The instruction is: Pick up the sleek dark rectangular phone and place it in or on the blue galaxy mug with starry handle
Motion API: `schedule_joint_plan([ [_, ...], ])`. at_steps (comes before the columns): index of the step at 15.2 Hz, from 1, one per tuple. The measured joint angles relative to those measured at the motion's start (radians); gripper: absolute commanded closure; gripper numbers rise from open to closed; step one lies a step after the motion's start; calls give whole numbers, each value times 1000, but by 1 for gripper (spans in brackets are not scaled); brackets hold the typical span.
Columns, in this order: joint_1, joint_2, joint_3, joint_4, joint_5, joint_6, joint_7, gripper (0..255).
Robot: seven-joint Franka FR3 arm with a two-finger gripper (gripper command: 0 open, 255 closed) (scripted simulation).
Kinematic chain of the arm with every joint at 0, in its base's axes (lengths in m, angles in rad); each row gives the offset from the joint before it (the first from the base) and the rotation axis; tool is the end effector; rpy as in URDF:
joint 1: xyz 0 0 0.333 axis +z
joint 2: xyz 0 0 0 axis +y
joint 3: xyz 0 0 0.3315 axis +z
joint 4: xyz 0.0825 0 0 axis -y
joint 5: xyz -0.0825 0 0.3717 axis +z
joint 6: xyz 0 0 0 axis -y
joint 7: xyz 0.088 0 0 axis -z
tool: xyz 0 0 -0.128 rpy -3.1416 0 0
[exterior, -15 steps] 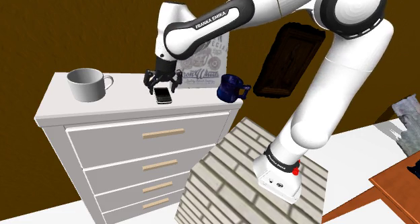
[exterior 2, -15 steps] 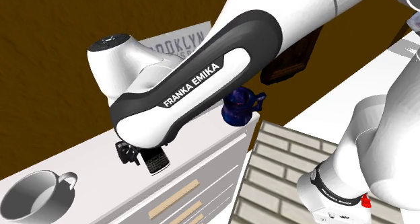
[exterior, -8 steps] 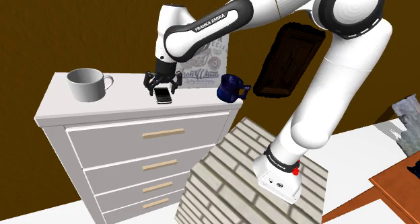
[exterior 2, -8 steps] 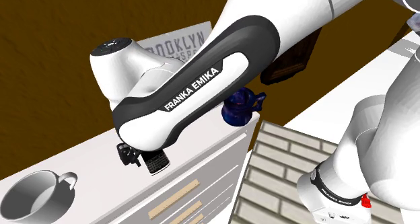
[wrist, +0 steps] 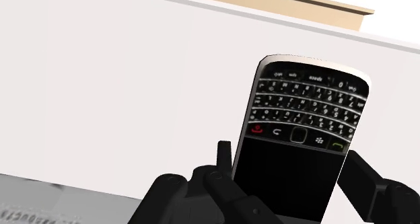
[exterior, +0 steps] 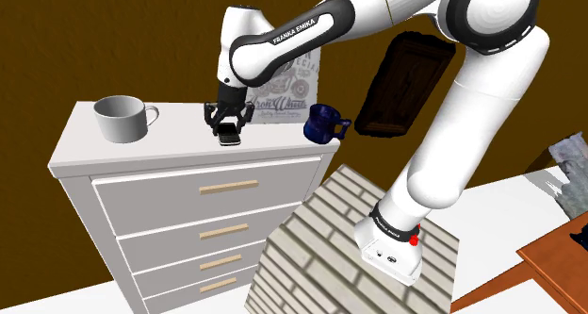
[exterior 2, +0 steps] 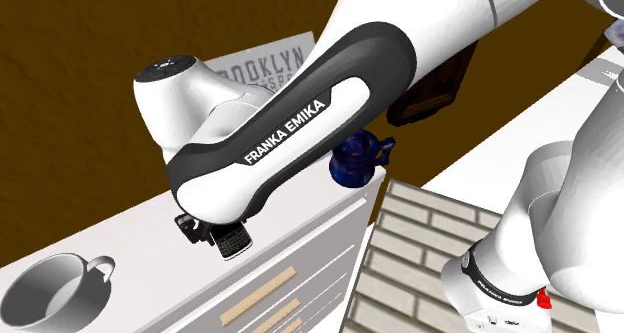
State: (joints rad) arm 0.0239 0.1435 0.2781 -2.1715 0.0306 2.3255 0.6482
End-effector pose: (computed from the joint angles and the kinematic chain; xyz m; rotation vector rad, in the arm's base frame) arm 0.5231 0.1624 0.3342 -3.0270 0.5665 0.0221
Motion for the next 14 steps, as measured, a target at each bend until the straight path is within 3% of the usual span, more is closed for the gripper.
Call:
schedule_joint_plan([
  [4, 0, -4, 0, 2, 1, -6, -1, 255],
  [14, -4, -74, 3, 53, 22, -126, -9, 255],
])
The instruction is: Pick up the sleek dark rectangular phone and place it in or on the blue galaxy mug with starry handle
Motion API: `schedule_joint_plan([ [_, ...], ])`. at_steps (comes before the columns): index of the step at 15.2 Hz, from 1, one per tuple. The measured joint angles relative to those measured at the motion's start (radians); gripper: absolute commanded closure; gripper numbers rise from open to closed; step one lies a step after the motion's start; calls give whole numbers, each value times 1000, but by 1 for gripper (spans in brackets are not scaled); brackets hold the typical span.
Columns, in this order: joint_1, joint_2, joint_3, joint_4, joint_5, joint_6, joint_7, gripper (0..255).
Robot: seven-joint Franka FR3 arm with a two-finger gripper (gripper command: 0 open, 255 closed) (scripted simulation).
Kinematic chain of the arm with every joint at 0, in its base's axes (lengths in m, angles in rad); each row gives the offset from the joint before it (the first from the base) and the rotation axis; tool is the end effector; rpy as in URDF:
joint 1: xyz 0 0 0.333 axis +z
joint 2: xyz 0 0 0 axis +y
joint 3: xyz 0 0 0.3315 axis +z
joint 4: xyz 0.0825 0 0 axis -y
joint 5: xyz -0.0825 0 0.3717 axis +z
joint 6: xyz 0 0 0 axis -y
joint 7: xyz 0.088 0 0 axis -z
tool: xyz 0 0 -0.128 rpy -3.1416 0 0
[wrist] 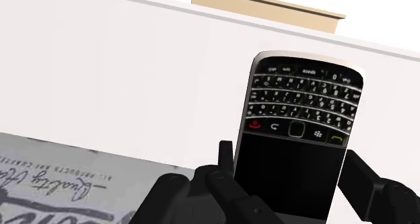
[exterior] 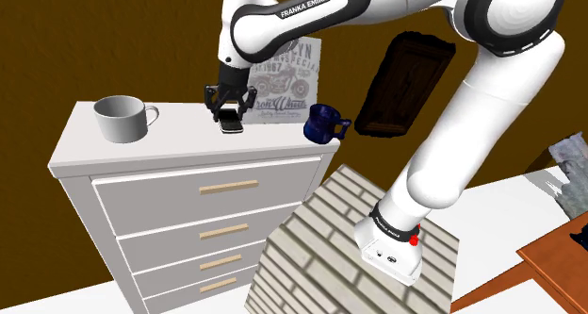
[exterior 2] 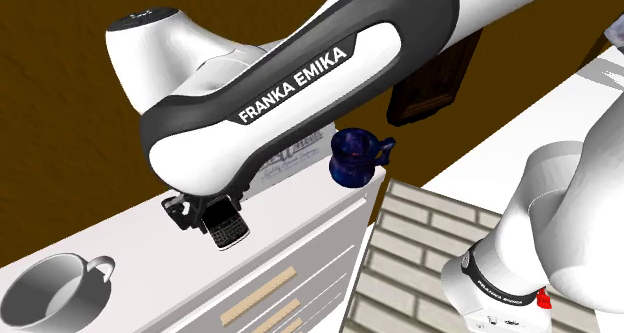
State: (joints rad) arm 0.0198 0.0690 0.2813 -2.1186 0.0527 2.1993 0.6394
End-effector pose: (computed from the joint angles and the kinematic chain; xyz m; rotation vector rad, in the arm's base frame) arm 0.5205 0.1631 0.3849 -3.0274 0.5662 0.0239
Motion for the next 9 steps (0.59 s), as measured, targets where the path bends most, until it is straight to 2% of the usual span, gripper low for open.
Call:
schedule_joint_plan([
  [9, -4, -48, -2, 66, 12, -112, -6, 255],
])
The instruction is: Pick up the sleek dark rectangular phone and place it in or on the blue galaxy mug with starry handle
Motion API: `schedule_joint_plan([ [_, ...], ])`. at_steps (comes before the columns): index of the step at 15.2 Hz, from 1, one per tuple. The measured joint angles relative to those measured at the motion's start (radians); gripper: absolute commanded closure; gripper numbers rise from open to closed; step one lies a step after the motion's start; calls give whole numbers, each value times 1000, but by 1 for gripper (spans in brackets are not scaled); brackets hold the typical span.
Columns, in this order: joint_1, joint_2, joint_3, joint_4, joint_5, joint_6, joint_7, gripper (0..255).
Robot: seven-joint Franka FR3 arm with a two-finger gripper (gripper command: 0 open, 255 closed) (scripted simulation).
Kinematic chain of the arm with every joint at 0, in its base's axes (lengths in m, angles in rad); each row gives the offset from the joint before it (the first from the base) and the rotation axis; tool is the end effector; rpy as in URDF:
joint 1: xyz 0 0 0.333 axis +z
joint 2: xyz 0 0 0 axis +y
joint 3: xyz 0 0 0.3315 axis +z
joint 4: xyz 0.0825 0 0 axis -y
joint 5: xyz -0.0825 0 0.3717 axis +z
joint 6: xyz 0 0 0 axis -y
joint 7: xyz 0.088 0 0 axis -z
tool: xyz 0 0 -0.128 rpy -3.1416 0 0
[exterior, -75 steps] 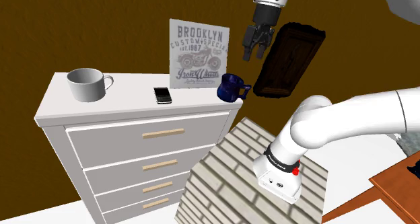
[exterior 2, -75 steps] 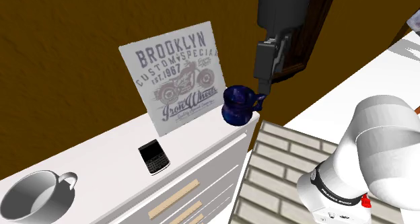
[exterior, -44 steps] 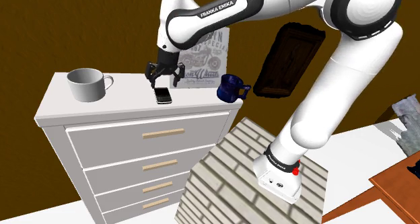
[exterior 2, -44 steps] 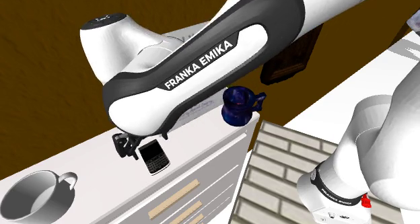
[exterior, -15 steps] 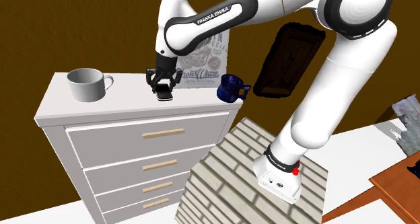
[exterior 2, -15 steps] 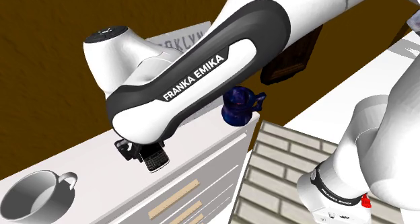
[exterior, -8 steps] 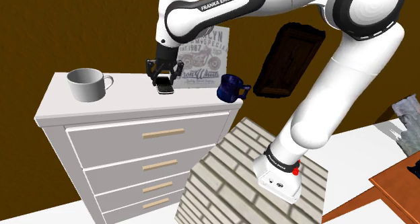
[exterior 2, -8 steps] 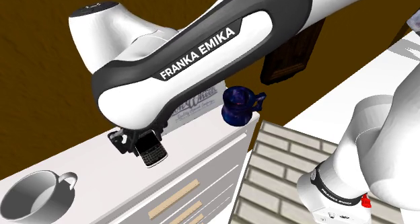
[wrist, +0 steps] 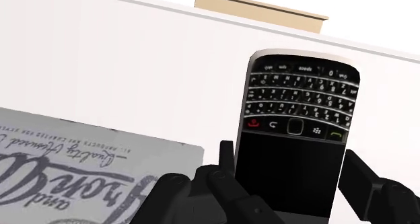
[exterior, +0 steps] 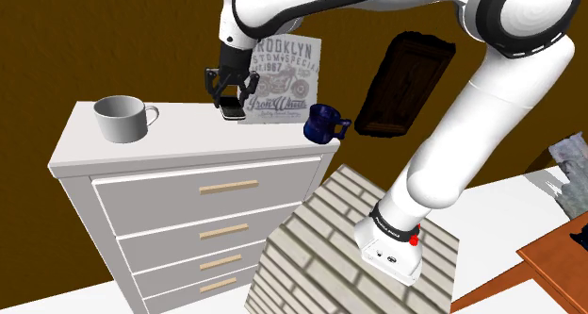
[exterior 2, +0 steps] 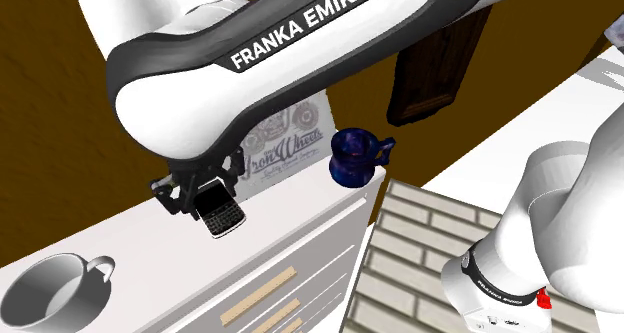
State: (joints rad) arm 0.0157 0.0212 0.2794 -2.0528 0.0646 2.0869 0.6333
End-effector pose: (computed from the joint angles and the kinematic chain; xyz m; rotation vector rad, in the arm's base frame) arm 0.5199 0.1620 0.4294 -3.0272 0.5662 0.0242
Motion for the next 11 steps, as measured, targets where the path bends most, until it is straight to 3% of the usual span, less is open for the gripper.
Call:
schedule_joint_plan([
  [11, -3, -43, -3, 103, 8, -145, 0, 255],
])
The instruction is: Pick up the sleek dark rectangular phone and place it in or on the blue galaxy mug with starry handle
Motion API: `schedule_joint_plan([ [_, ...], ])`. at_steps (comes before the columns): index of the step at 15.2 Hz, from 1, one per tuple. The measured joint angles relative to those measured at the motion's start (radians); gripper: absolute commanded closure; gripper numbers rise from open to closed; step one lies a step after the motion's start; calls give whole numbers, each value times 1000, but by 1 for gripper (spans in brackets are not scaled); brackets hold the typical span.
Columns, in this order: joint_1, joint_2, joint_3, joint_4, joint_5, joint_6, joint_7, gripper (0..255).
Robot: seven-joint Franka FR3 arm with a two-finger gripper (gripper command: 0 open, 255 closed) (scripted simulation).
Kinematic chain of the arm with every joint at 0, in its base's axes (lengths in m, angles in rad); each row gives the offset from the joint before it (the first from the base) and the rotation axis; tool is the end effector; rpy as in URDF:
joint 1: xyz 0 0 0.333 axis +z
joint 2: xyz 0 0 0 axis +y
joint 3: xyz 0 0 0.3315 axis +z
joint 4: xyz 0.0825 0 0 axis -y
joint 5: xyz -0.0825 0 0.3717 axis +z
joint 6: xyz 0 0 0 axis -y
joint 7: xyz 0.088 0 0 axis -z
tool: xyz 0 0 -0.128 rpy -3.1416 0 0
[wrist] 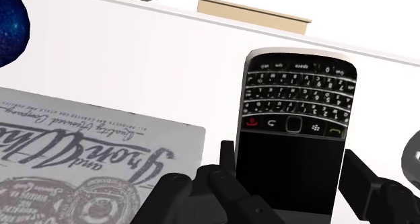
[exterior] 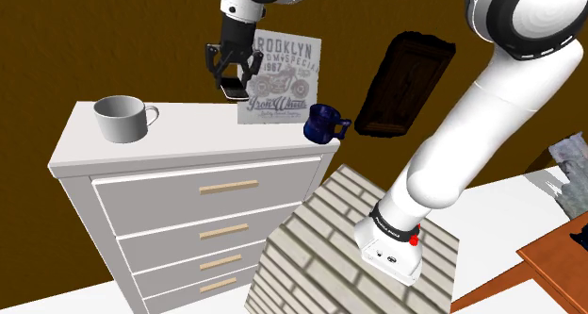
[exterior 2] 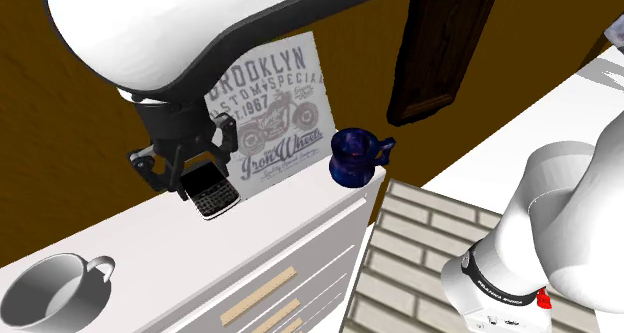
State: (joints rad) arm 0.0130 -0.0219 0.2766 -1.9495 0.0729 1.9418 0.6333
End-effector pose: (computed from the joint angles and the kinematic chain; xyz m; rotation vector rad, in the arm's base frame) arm 0.5177 0.1618 0.4867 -3.0274 0.5661 0.0241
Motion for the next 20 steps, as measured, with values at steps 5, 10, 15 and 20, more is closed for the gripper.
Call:
schedule_joint_plan([
  [5, -18, -68, -22, -37, 17, -32, -44, 255],
  [10, -55, -213, -83, -184, 41, -36, -153, 255],
  [15, -91, -339, -155, -303, 38, -52, -261, 255],
  [20, -132, -448, -234, -403, 12, -69, -368, 255],
])
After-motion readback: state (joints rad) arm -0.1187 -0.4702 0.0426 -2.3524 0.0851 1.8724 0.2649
